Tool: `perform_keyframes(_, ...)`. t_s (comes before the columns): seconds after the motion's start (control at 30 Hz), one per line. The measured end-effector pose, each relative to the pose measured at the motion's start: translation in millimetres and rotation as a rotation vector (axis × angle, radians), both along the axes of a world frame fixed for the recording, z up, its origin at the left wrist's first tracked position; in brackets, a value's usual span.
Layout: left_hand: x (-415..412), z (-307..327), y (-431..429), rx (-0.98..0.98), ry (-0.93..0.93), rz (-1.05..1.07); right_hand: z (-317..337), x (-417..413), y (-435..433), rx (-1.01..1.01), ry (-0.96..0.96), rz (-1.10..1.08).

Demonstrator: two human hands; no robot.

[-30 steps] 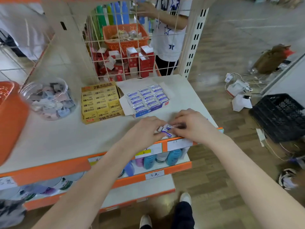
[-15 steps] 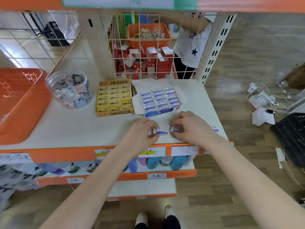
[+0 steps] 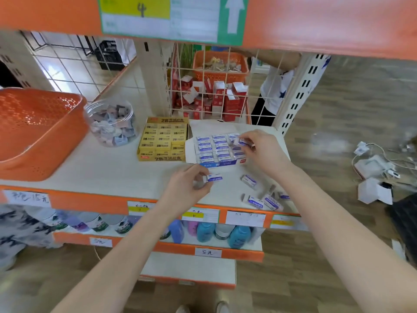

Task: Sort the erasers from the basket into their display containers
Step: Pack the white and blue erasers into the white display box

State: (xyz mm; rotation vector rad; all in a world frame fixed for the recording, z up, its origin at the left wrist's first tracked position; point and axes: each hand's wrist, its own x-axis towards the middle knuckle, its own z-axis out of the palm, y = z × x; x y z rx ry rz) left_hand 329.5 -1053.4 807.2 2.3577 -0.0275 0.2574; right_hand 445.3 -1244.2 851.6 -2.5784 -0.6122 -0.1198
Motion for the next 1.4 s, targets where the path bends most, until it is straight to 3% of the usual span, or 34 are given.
perform_keyframes(0.1,3.1,8.2,0.6,-0.044,-0.069,0.069,-3.8,12.9,1.0,-0.072,-0.016,-0.009)
perform_keyframes(0.27,9.4,17.6,4.9,-0.015,-0.016,0.143,-12.1,19.8,7.8,-0.234,-0.07,0.0)
perform_keyframes(0.5,9.8,17.1,12.5,0.013,-0.046,0.201,-14.9,23.5,12.4,-0.174,-0.062,0.022)
perform_keyframes(0.7,11.5,20.9,12.4,-0.016,-0.032,0.216,-6.0,20.2,7.4,-0.395,-0.114,0.059)
perform_keyframes(0.77,13.3,23.9,10.4,-0.049,-0.02,0.224,-2.7,12.7,10.0,-0.294,-0.125,0.091)
perform_keyframes(0.87,17.2,26.2,5.4,-0.093,-0.039,0.24,2.6,-9.7,20.5,0.02,0.02,0.264)
perform_keyframes(0.97,19.4,26.6,0.4,-0.114,-0.071,0.233,-0.9,-25.8,30.8,0.086,-0.012,0.389)
perform_keyframes(1.07,18.1,23.9,0.2,-0.104,-0.089,0.22,-3.5,-24.7,33.6,0.088,-0.021,0.358)
perform_keyframes(1.23,15.2,21.1,8.6,0.178,0.052,0.154,-3.6,-12.0,33.5,0.018,-0.009,0.211)
perform_keyframes(1.4,20.1,16.8,14.9,0.355,0.14,0.085,-5.0,-5.8,42.8,-0.09,0.027,0.2)
